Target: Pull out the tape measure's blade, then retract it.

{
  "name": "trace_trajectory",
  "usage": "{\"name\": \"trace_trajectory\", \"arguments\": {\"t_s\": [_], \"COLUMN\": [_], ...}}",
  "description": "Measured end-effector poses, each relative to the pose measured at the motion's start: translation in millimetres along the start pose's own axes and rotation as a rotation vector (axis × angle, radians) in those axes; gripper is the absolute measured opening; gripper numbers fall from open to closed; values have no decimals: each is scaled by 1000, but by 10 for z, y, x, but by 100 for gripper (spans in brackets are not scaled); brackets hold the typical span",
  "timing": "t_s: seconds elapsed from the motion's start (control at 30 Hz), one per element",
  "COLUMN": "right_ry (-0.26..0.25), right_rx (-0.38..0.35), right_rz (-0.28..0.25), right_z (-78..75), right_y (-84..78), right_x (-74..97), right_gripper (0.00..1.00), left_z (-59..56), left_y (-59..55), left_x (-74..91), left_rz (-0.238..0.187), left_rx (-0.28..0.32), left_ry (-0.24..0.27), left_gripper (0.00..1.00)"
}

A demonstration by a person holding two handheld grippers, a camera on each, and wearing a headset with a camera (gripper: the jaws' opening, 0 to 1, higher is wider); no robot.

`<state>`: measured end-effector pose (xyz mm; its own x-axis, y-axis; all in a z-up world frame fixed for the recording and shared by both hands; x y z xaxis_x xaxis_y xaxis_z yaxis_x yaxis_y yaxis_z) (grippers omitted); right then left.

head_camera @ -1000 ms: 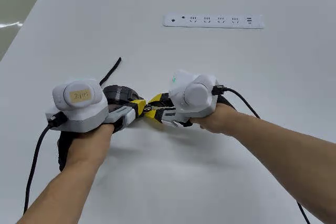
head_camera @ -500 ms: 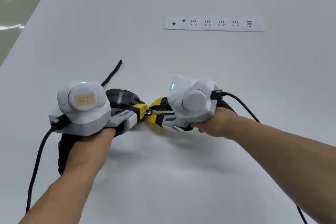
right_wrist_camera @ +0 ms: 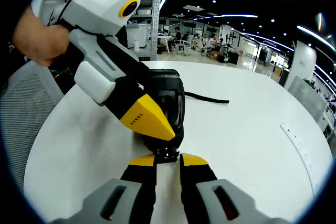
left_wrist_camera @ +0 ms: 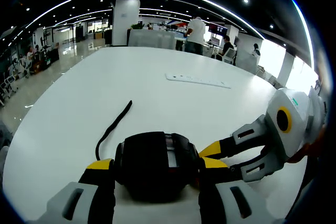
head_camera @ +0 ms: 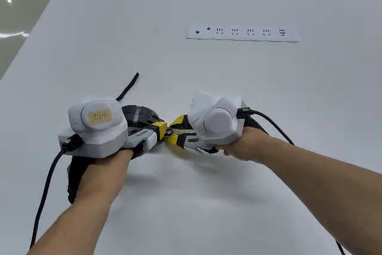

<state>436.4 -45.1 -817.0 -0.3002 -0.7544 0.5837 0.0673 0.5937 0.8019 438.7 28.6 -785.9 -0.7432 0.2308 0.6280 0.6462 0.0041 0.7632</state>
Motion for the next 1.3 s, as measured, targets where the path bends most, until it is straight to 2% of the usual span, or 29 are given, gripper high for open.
{"name": "trace_trajectory", "arguments": {"t_s": [0.4, 0.5, 0.6, 0.73, 0.87, 1.0, 1.17, 1.3], "right_ry": [-33, -48, -64, -84, -108, -135, -169, -191], "right_rx": [-10, -30, -52, -76, -111, -151, -205, -225], "right_rz": [13, 20, 20, 17, 15, 10, -2, -5], "right_z": [-58, -70, -88, -112, -152, -198, -253, -267], "right_y": [-18, -53, -81, -104, -139, -181, -237, -282], "right_x": [109, 143, 186, 247, 331, 441, 587, 693], "right_gripper": [25, 31, 37, 41, 50, 57, 62, 67], "left_z": [-4, 15, 53, 63, 90, 89, 96, 90], "left_y": [15, 32, 43, 59, 90, 99, 120, 130], "left_x": [10, 25, 41, 62, 105, 141, 195, 220], "left_rz": [9, 7, 10, 12, -7, -18, -38, -37], "left_rx": [-18, -44, -40, -85, -127, -166, -184, -220], "left_ry": [-13, -17, -35, -59, -73, -108, -145, -170], "left_gripper": [62, 64, 65, 71, 73, 78, 80, 84]}}
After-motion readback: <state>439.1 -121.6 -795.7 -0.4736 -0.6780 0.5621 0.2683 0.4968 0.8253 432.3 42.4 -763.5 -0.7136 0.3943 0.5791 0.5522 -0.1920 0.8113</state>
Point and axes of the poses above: the centre of the closed fingertips' face, and the gripper's own axes: x roughly backward along the fingers, z roughly to its left, y roughly out of its top, the point moved 2 cm from there along x, roughly backward along the fingers, and after that the axes turned 3 degrees about -y, right-handed, at the moved point
